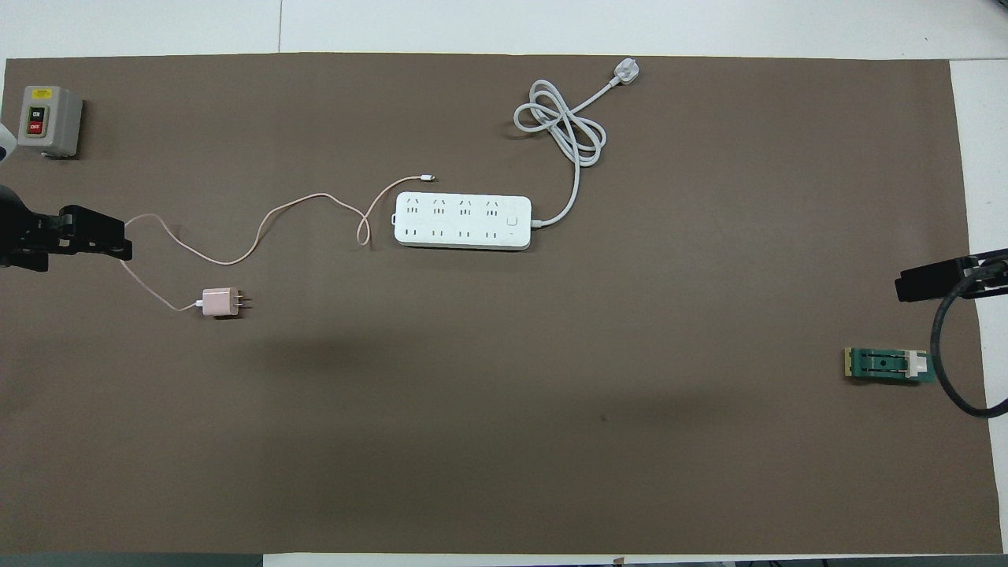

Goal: Unplug charger and place it aside

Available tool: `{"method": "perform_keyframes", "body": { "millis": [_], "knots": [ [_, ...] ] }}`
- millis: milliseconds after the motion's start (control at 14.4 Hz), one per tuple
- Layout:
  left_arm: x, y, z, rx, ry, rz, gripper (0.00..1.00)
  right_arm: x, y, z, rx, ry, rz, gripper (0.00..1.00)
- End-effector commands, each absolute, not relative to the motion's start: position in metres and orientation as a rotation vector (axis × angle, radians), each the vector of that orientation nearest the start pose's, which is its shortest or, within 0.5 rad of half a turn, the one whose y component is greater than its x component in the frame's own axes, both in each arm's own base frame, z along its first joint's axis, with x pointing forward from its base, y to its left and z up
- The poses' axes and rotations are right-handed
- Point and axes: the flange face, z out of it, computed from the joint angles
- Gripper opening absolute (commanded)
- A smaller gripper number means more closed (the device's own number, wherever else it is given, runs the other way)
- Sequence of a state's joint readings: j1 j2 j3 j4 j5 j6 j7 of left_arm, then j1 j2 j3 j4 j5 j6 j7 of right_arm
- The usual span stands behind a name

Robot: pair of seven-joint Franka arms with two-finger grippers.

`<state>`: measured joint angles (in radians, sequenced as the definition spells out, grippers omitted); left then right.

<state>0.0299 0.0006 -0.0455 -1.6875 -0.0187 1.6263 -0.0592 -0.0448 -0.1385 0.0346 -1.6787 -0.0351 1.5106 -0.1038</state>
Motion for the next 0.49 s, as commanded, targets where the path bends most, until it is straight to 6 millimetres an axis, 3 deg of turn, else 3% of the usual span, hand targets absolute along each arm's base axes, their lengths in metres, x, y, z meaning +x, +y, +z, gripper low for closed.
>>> {"method": "perform_keyframes", "body": {
  "millis": [0, 208, 417],
  "knots": [
    [0.5504, -0.0161, 0.581, -3.145, -0.03, 0.104, 1.0, 0.4966, -0.0037, 0.6418, -3.157, -0.126, 0.055, 1.0],
    [0.549, -0.0153, 0.5827, -3.146, 0.098, 0.101, 1.0, 0.4956, -0.0027, 0.6433, -3.15, -0.119, 0.049, 1.0],
    [0.5489, -0.0144, 0.582, -3.146, 0.113, 0.104, 1.0, 0.4958, -0.0053, 0.6435, -3.133, -0.082, 0.045, 1.0]
  ]
}}
